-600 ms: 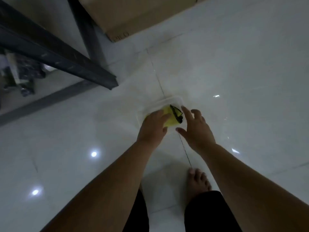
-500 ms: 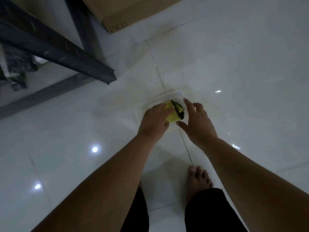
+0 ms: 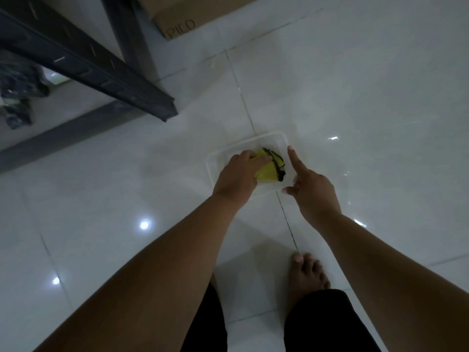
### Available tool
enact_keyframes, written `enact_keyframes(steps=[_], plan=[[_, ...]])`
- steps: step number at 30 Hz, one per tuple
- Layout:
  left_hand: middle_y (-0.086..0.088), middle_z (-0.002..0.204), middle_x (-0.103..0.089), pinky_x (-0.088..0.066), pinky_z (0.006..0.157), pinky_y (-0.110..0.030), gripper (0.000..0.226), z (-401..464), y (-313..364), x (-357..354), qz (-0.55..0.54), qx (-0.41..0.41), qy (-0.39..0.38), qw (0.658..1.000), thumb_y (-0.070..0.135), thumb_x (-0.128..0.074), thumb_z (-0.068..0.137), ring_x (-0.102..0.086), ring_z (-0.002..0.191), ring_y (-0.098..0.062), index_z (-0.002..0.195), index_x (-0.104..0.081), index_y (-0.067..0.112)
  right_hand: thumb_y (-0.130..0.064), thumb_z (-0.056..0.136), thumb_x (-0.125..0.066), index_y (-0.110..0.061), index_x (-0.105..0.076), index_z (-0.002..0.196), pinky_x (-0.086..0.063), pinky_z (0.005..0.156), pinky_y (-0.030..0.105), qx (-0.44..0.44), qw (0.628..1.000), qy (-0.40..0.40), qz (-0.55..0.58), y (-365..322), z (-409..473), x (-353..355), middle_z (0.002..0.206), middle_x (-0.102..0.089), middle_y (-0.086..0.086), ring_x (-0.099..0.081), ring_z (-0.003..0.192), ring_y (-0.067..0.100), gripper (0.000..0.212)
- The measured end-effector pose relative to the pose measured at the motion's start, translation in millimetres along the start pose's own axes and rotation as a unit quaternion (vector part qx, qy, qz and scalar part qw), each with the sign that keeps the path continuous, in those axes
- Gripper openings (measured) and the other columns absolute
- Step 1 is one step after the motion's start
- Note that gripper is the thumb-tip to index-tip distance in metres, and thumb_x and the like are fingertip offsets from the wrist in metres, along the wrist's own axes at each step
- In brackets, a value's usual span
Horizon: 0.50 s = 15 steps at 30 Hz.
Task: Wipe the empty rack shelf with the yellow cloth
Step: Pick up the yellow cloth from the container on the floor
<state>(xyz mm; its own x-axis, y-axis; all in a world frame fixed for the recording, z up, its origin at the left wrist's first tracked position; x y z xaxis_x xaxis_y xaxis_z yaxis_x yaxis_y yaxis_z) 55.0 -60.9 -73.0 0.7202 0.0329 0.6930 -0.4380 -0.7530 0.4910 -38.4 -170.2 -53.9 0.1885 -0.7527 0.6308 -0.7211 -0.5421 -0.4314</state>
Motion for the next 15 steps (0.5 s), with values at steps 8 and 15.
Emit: enact_keyframes(steps=[8, 15], plan=[[-0.006, 0.124, -0.046, -0.042, 0.095, -0.034, 0.059, -44, 20, 85, -0.087, 0.048, 0.049, 0.994, 0.013, -0.059, 0.081, -0.044, 0.114, -0.023, 0.136, -0.044, 0.029, -0.02, 0.083, -0.065, -0.039, 0.009, 0.144, -0.053, 0.075, 0.043, -0.043, 0.999, -0.026, -0.019, -20, -26, 22, 0.118, -0.047, 0.012, -0.059, 0.089, 0.028, 0.098], [0.0, 0.118, -0.043, -0.04, 0.094, -0.029, 0.061, -132, 94, 227, -0.114, 0.064, 0.083, 0.988, 0.018, -0.059, 0.078, -0.045, 0.113, -0.019, 0.134, -0.043, 0.035, -0.018, 0.087, -0.052, -0.024, -0.044, 0.132, -0.046, 0.092, 0.035, 0.013, 1.0, -0.02, -0.02, -119, -104, 146, 0.125, -0.055, 0.005, -0.054, 0.112, 0.023, 0.046]])
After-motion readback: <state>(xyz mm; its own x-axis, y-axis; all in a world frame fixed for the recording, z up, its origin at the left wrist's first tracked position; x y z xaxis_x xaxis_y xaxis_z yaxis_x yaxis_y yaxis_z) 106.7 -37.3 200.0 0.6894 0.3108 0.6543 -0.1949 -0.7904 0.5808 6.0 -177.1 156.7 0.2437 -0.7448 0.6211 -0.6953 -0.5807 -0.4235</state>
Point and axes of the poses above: each hand's wrist, its own z-axis towards the middle knuckle, its own x-axis out of the back of the hand, y = z × x, the point moved 8 cm from there along z, towards the middle knuckle
